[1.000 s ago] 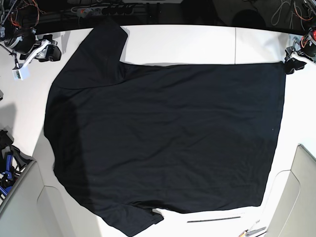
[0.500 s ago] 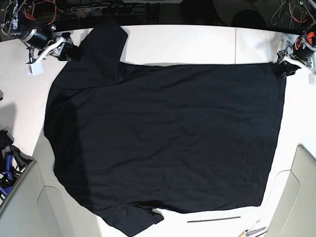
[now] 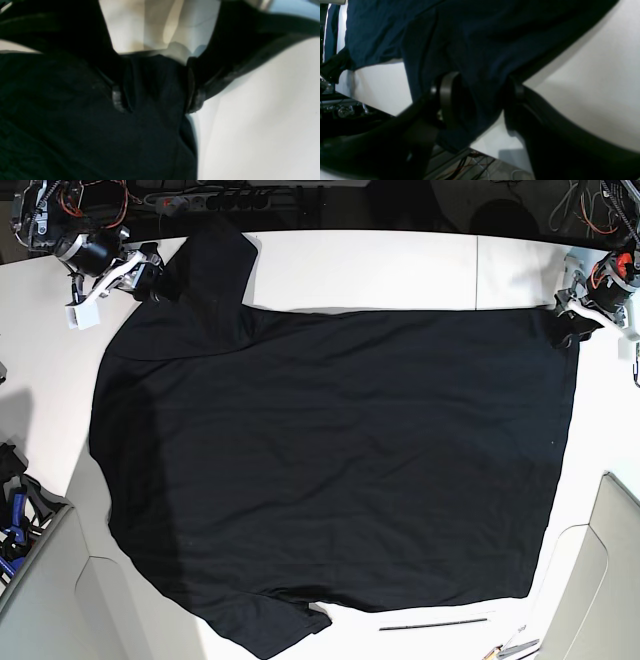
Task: Fold the T-shirt properly
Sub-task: 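Move both grippers down to the shoulder corners of the black T-shirt, then grasp both shoulder corners and lift the shirt off the table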
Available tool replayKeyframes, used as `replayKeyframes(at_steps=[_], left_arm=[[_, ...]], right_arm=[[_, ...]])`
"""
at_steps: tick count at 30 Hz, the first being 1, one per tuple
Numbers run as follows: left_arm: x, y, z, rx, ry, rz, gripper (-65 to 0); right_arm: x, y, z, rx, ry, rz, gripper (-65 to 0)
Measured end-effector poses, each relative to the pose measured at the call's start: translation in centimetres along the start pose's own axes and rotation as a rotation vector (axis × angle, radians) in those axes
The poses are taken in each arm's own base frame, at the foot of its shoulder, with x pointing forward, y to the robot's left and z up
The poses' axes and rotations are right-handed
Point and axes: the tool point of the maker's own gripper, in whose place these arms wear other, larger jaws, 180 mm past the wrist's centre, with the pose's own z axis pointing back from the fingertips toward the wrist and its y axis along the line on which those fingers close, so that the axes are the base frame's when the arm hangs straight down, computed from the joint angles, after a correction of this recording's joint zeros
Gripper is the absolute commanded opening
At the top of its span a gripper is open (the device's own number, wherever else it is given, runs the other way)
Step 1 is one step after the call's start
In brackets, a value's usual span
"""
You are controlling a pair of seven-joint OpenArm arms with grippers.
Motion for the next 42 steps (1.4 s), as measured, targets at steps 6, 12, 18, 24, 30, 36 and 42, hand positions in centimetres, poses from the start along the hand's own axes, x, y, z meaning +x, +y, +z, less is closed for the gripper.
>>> replayKeyframes(at_steps=[6,12,18,24,30,36,42], left_arm=[[-0.3,0.0,0.0,0.002,0.014,-0.005,-65.0],[0.0,0.0,0.0,0.002,-0.004,-0.039,-65.0],[0.6,-1.1,0.3,-0.038,0.002,-0.115,-65.0],[5.0,-2.9,1.7,-0.066,-0.129,-0.185,-65.0],[7.6,-3.5,1.3,-0.056,-0.189,-0.233,-65.0],[10.1,-3.9,0.9,-0.057,-0.249,-0.242,-65.0],[13.5,-2.6,-0.5,-0.008,-0.328,-0.178,-65.0]], right_arm=[[-0.6,0.6,-0.6,0.018,0.034,0.009,-60.8],[-0.6,0.8,-0.7,0.024,0.036,0.039,-65.0],[1.0,1.9,0.1,0.052,0.003,0.080,-65.0],[5.4,2.8,2.9,0.026,-0.134,0.172,-65.0],[9.8,2.5,3.6,-0.024,-0.229,0.242,-65.0],[12.9,2.8,3.2,-0.026,-0.284,0.271,-65.0],[16.7,2.5,2.3,-0.014,-0.350,0.270,-65.0]])
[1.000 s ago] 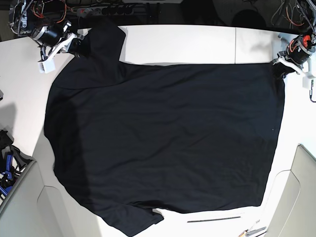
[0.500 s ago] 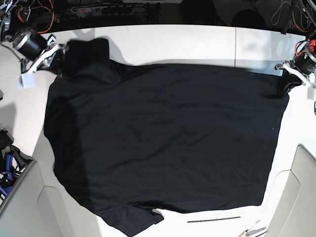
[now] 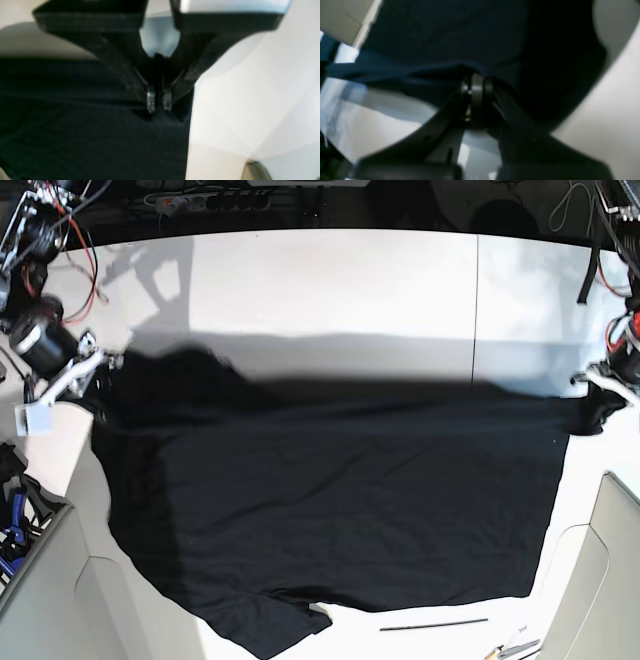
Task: Fold the T-shirt properly
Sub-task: 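Grasp both shoulder corners and lift the shirt off the table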
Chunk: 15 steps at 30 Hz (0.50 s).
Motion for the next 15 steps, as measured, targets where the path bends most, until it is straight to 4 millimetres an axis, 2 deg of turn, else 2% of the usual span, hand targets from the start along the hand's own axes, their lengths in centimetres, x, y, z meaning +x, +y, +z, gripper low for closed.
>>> replayKeyframes(at_steps=[5,10,15], left_arm=[[-1.5,-0.4,-1.9,-0.014,0.045,0.040,-65.0],[0.3,-1.1,-3.6,-0.017,0.002,-0.009,-65.0],[0.1,-1.4,-4.9,-0.009,0.010,-0.049,-65.0]], right_arm=[[-0.1,-1.1,-2.8,0.022,0.031,-0.074,-65.0],[2.2,-1.0,-5.8,0.058,0.019,-0.081,-65.0],[3.8,-1.3,-8.6,0.066,0.048,-0.086,-65.0]])
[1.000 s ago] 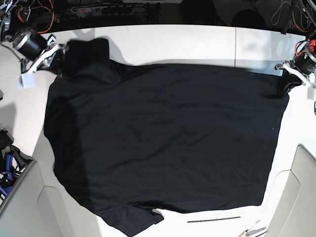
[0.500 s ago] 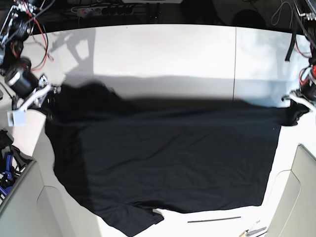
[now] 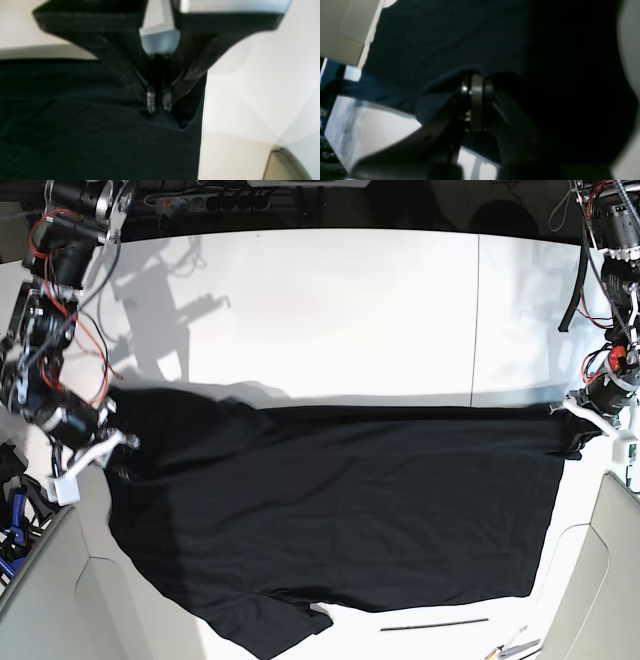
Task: Fold the T-shirt properly
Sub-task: 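Grasp both shoulder corners and lift the shirt off the table, then lower the shoulder edge back onto the table and release both grippers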
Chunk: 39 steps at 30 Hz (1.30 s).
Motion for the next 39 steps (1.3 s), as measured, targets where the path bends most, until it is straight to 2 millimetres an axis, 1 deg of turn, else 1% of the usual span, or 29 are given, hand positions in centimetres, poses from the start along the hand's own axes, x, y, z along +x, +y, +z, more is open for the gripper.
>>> replayKeyframes(at_steps=[4,6,9,11,14,15,16,17,19,20,21,23,25,27,29,30,32,35,39], left_arm=[[1.8,0.4,-1.3,0.033,-0.038,0.006,-65.0],[2.1,0.5,-1.6,0.035,-0.047,0.019,-65.0],[1.0,0.9,-1.9,0.041,-0.027,0.040,-65.0],[0.2,1.3,-2.1,0.051,-0.007,0.056,-65.0],[0.3,1.6,-2.7,0.057,-0.007,0.082,-65.0],[0.4,1.7,-2.8,0.057,-0.008,0.089,-65.0],[0.2,1.8,-2.9,0.060,-0.006,0.095,-65.0],[0.0,1.8,-2.9,0.062,-0.001,0.098,-63.0],[-0.7,1.7,-3.1,0.062,0.009,0.110,-56.3],[-1.0,1.7,-3.1,0.065,0.014,0.116,-52.3],[-1.2,1.6,-3.2,0.064,0.018,0.119,-48.3],[-1.3,1.4,-3.3,0.061,0.017,0.124,-40.8],[-1.2,1.2,-3.4,0.057,0.013,0.128,-37.5],[-1.4,1.2,-3.4,0.057,0.030,0.128,-37.5],[-2.0,1.4,-3.3,0.065,0.089,0.134,-37.5],[-1.9,1.7,-3.1,0.071,0.093,0.140,-37.5],[-0.9,2.1,-2.6,0.066,0.068,0.148,-37.5],[0.4,3.0,-1.8,0.078,0.031,0.184,-37.4],[1.0,4.1,-1.1,0.087,0.017,0.215,-37.4]], right_arm=[[2.4,0.0,-1.9,0.005,-0.029,0.003,-65.0],[3.0,-0.4,-2.5,-0.005,-0.027,-0.003,-65.0],[3.2,-1.1,-3.1,-0.023,-0.025,-0.016,-65.0],[3.7,-1.2,-3.5,-0.018,-0.045,-0.031,-65.0],[4.1,-1.2,-4.3,-0.006,-0.060,-0.057,-65.0],[3.9,-1.2,-4.7,-0.001,-0.051,-0.064,-61.6],[3.6,-1.3,-5.0,-0.004,-0.045,-0.066,-56.4],[3.4,-1.4,-5.3,-0.014,-0.047,-0.059,-50.9],[2.3,-1.7,-5.8,-0.034,-0.019,-0.040,-40.6],[1.7,-1.8,-6.1,-0.038,-0.005,-0.039,-37.0],[1.2,-1.8,-6.3,-0.038,0.009,-0.038,-34.7],[0.8,-1.6,-6.6,-0.034,0.021,-0.032,-34.2],[1.0,-1.6,-6.5,-0.035,0.017,-0.031,-34.2],[1.3,-1.6,-6.4,-0.038,0.012,-0.023,-34.2],[1.2,-1.5,-6.0,-0.041,0.045,-0.012,-34.2],[1.4,-1.5,-5.7,-0.043,0.052,-0.008,-34.2],[2.2,-1.6,-4.9,-0.051,0.040,-0.007,-34.2],[4.0,-2.7,-3.2,-0.074,-0.037,-0.025,-34.2],[4.5,-4.8,-1.3,-0.119,-0.079,-0.081,-34.2]])
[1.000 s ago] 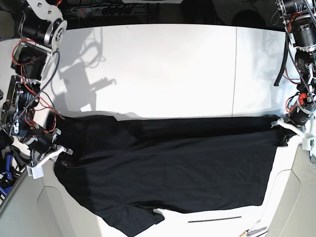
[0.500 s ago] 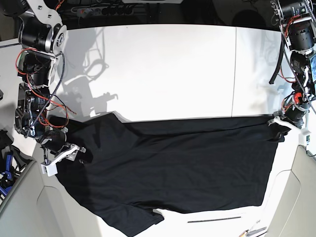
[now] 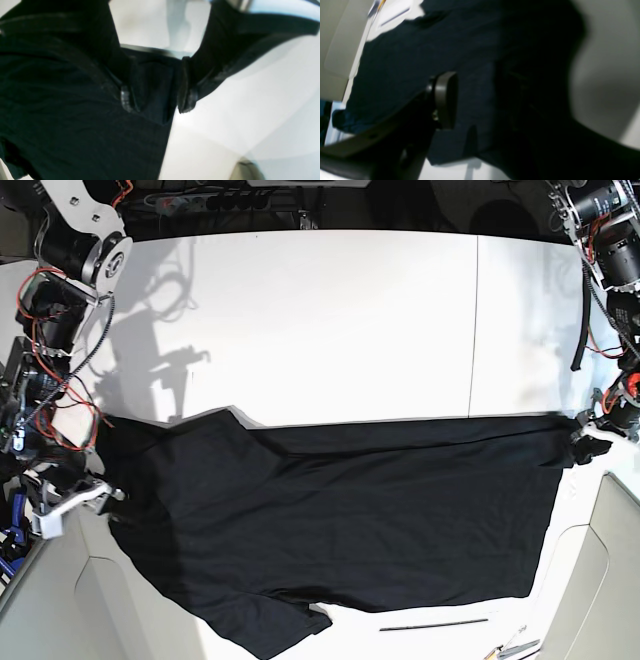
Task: Fold the T-shirt properly
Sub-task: 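Lower the shoulder edge back onto the table and release both grippers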
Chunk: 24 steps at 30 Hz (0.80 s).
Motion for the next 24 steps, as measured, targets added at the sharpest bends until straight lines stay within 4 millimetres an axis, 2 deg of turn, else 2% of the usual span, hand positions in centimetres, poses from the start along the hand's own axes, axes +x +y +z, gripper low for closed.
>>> replayKeyframes(at_steps=[3,7,10,11,15,17,19,24], left_arm=[[-0.5,0.2,0.2,0.003,0.008,0.000,-35.5],[-2.2,1.0,0.6,0.024,0.036,-0.009,-24.7],[-2.4,1.4,0.4,0.037,0.021,-0.006,-23.9],[-2.6,1.4,0.3,0.038,0.021,0.004,-23.9],[-4.4,1.7,0.0,0.045,0.055,0.036,-23.9],[-5.0,1.8,-0.2,0.048,0.051,0.057,-23.9],[-5.1,2.1,-0.3,0.051,0.032,0.072,-23.9],[-5.3,2.3,-0.5,0.047,0.018,0.115,-23.9]], right_arm=[[-0.6,-1.5,0.8,-0.034,-0.001,-0.029,-34.2],[-3.5,-4.5,2.5,-0.110,0.052,-0.053,-34.2],[-5.0,-6.7,3.7,-0.183,0.063,-0.086,-34.1],[-5.2,-7.2,4.0,-0.194,0.052,-0.091,-33.0],[-7.0,-8.7,5.1,-0.239,0.051,-0.098,-20.4],[-7.9,-9.0,5.4,-0.248,0.059,-0.105,-19.9],[-7.9,-8.9,5.3,-0.244,0.058,-0.109,-19.9],[-7.9,-7.5,4.3,-0.198,0.035,-0.139,-19.9]])
